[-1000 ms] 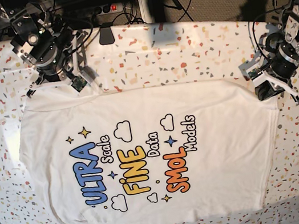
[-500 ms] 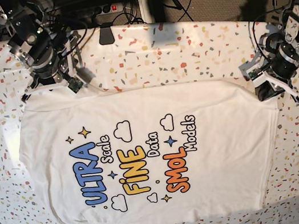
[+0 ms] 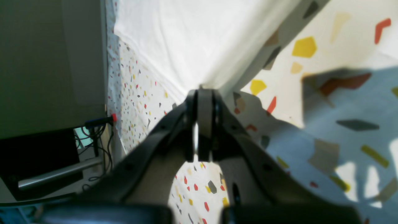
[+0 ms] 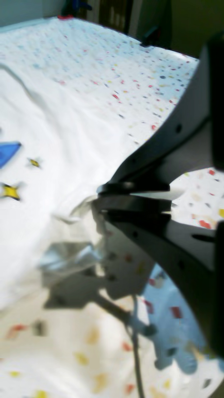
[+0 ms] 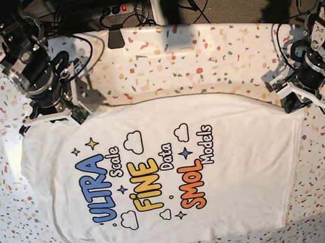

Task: Fold the T-shirt properly
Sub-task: 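Pull both held shoulder edges toward the printed text, folding the shirt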

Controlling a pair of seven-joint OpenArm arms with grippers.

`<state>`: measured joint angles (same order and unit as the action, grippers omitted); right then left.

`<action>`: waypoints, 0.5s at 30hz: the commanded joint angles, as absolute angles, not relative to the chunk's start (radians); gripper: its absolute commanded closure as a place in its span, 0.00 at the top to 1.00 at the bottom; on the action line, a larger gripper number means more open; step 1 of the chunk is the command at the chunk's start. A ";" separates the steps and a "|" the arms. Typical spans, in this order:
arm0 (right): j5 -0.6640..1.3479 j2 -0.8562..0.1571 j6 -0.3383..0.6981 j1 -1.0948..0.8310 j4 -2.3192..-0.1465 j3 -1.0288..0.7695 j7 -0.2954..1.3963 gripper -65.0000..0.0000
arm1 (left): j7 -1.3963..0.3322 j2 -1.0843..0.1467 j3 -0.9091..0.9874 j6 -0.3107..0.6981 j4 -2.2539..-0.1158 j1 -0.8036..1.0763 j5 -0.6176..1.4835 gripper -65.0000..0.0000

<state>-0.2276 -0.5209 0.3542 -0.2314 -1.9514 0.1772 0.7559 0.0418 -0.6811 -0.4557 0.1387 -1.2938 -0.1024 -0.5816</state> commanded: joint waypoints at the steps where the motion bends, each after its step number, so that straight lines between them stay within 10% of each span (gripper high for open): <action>1: -0.230 -0.532 0.349 -0.212 -1.971 0.170 0.741 0.00 | 0.036 -0.699 -0.446 0.119 -1.305 -0.122 -0.575 0.00; 15: -0.127 -0.609 0.391 -0.094 -1.947 0.170 0.714 0.00 | -0.007 -0.612 -0.446 0.120 -1.304 -0.161 -0.571 0.00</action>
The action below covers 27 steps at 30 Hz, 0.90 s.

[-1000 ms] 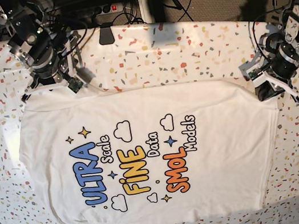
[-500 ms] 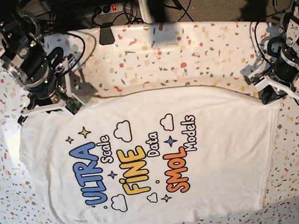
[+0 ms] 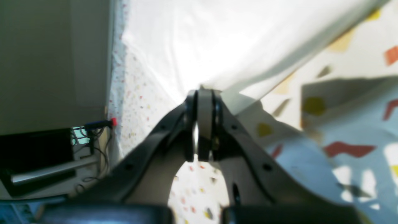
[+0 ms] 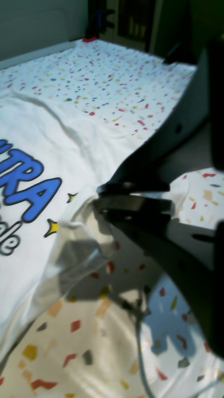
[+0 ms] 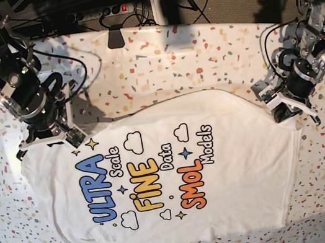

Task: Fold the T-shirt properly
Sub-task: 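Pull both held shoulder edges toward the printed text, folding the shirt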

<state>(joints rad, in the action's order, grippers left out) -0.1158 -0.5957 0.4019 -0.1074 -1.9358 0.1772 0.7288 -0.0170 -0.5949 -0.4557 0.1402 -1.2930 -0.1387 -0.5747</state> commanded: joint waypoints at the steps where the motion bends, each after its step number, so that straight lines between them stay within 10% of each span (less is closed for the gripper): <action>1: -0.118 -0.609 0.400 -0.078 -1.930 0.170 0.714 0.00 | -0.028 -0.604 -0.446 0.120 -1.303 -0.162 -0.572 0.00; 27: 0.105 -0.607 0.553 0.421 -1.419 0.380 0.714 0.00 | -0.117 -0.555 -0.446 0.120 -1.301 -0.292 -0.460 0.00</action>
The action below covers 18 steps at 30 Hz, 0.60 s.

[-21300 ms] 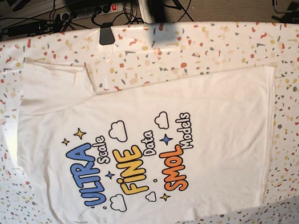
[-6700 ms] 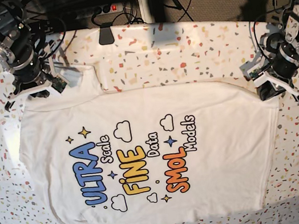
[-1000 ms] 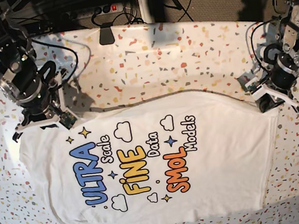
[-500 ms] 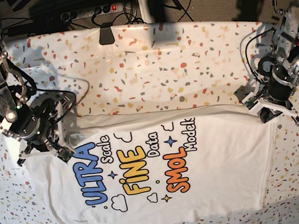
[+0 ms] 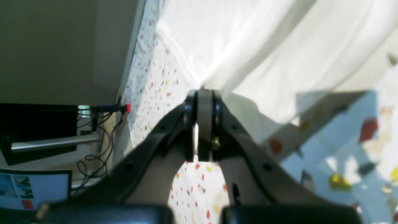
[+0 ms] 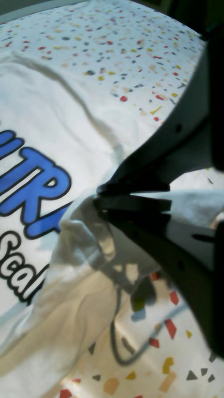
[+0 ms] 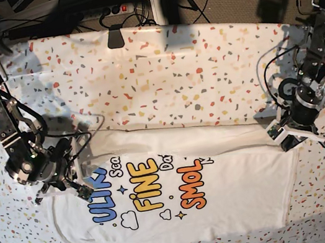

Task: Fold the T-shirt properly
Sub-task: 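Pull both held shoulder edges toward the printed text, folding the shirt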

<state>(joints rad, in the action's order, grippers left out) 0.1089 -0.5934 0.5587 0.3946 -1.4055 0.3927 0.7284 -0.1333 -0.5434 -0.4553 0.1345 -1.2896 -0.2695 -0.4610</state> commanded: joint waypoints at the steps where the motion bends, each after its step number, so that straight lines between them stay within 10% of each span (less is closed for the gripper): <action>1: 0.105 -0.607 0.553 0.440 -1.405 0.411 0.714 0.00 | -0.113 -0.545 -0.446 0.120 -1.301 -0.295 -0.461 0.00; 18: 0.019 -0.503 0.569 0.704 -1.122 0.570 0.676 0.00 | -0.097 -0.421 -0.446 0.119 -1.080 -0.442 -0.470 0.00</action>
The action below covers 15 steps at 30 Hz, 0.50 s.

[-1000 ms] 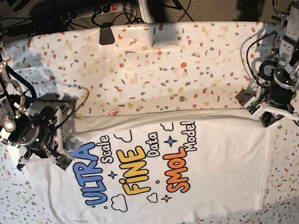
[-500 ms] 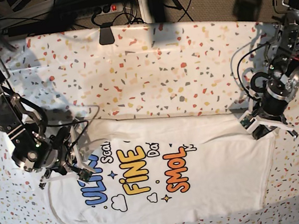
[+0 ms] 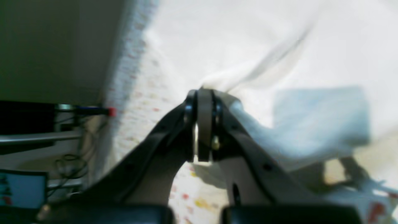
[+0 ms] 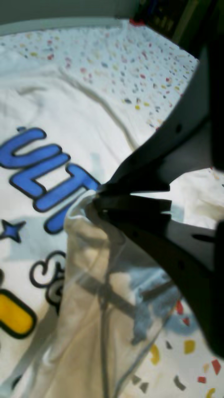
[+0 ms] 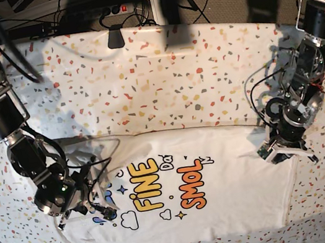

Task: Fold the T-shirt properly
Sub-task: 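Pull both held shoulder edges toward the printed text, folding the shirt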

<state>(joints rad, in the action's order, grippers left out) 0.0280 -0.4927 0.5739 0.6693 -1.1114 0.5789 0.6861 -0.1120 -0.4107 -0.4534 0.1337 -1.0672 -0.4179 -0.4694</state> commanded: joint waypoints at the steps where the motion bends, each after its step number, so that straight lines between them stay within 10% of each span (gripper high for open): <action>1: 0.019 -0.502 0.569 0.711 -1.122 0.570 0.677 0.00 | -0.100 -0.421 -0.446 0.119 -1.079 -0.448 -0.469 0.00; 15: -0.027 -0.453 0.561 0.726 -1.042 0.570 0.613 0.00 | -0.074 -0.393 -0.446 0.119 -0.967 -0.507 -0.469 0.00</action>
